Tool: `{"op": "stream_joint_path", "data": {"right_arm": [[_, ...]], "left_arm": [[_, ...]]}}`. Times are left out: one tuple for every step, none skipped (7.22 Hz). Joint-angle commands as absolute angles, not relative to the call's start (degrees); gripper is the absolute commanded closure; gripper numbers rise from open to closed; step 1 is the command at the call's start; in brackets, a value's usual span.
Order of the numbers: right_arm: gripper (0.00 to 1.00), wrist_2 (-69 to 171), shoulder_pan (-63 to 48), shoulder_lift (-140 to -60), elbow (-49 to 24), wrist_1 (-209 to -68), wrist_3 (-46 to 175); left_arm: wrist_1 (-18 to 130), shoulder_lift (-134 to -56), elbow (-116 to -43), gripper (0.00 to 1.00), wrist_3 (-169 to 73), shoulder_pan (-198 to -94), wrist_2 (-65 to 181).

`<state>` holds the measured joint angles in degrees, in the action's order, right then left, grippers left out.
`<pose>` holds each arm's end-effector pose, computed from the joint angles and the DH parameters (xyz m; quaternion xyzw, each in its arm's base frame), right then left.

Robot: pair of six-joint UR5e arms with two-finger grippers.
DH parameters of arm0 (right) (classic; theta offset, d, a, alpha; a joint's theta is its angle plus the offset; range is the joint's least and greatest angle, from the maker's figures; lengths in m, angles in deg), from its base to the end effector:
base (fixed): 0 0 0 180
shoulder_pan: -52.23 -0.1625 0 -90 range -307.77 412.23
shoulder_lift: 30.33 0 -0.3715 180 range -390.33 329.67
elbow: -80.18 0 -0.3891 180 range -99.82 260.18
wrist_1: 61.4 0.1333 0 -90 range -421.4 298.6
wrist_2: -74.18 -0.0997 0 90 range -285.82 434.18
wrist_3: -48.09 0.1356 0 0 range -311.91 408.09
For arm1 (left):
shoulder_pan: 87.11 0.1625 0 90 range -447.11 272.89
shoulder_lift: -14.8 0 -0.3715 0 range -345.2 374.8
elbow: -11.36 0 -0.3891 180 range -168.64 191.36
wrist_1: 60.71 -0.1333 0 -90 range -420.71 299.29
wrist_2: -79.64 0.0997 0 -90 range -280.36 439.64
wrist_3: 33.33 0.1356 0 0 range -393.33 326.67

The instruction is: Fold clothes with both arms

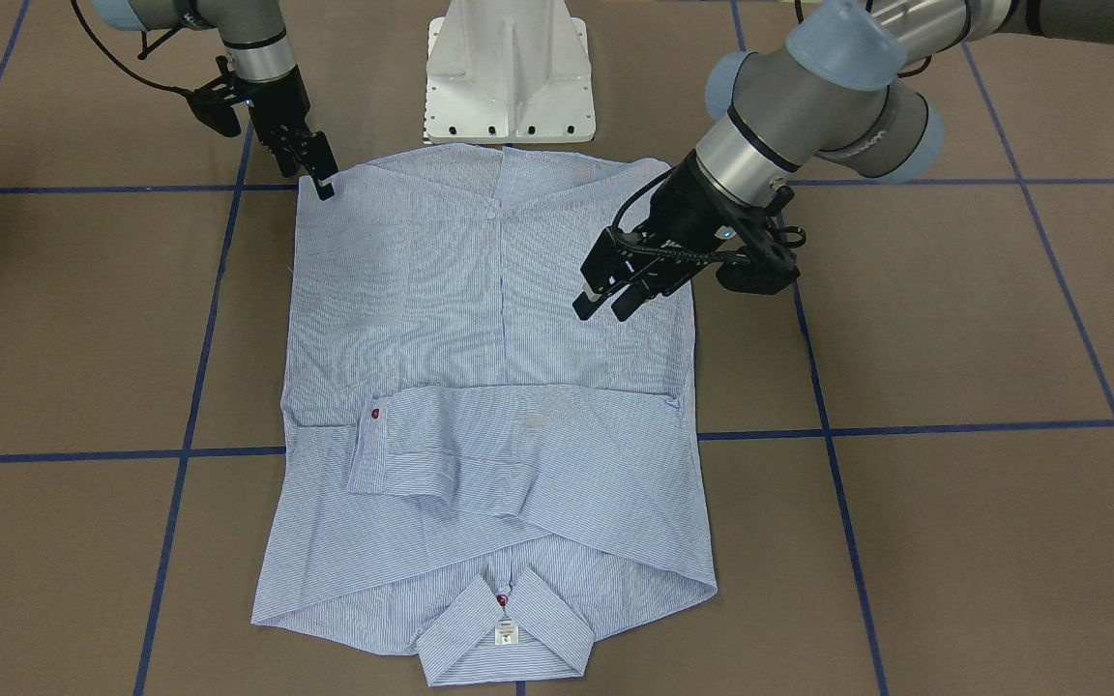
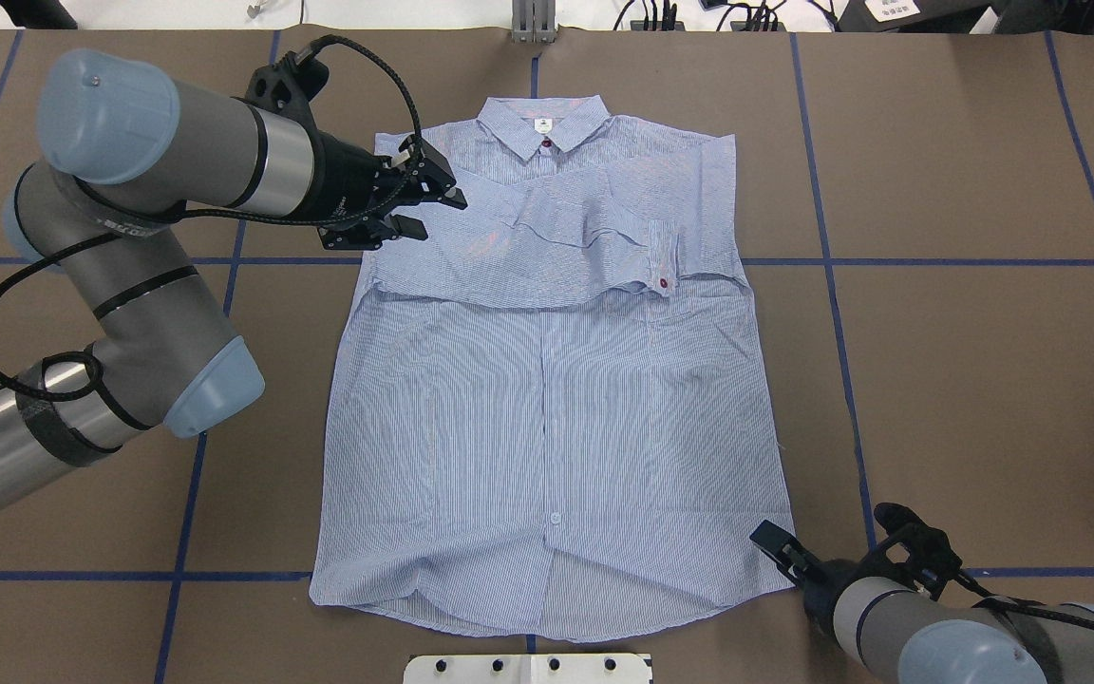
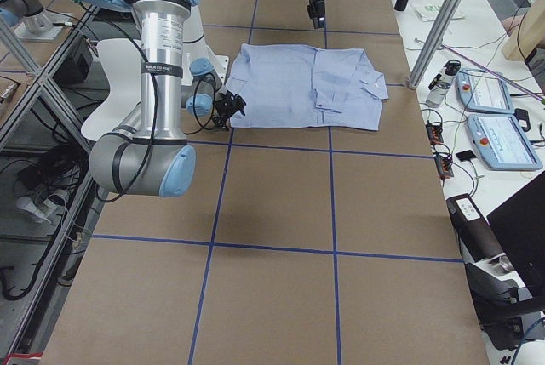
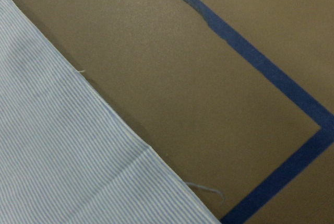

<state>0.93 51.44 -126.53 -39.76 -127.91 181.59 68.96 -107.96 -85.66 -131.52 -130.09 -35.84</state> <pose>-0.4767 -0.1790 0.3902 -0.0200 -0.4177 0.3957 0.8176 0.4161 -0.4902 0.1503 0.0245 0.6456 -0.1968 0.7375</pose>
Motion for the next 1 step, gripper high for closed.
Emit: {"op": "stream_joint_path", "data": {"right_arm": [[0.00,-13.6,42.6,-97.5,-13.2,-136.1,122.6]], "left_arm": [[68.9,-107.9,-86.2,0.38,-131.4,-130.1,-35.6]]}}
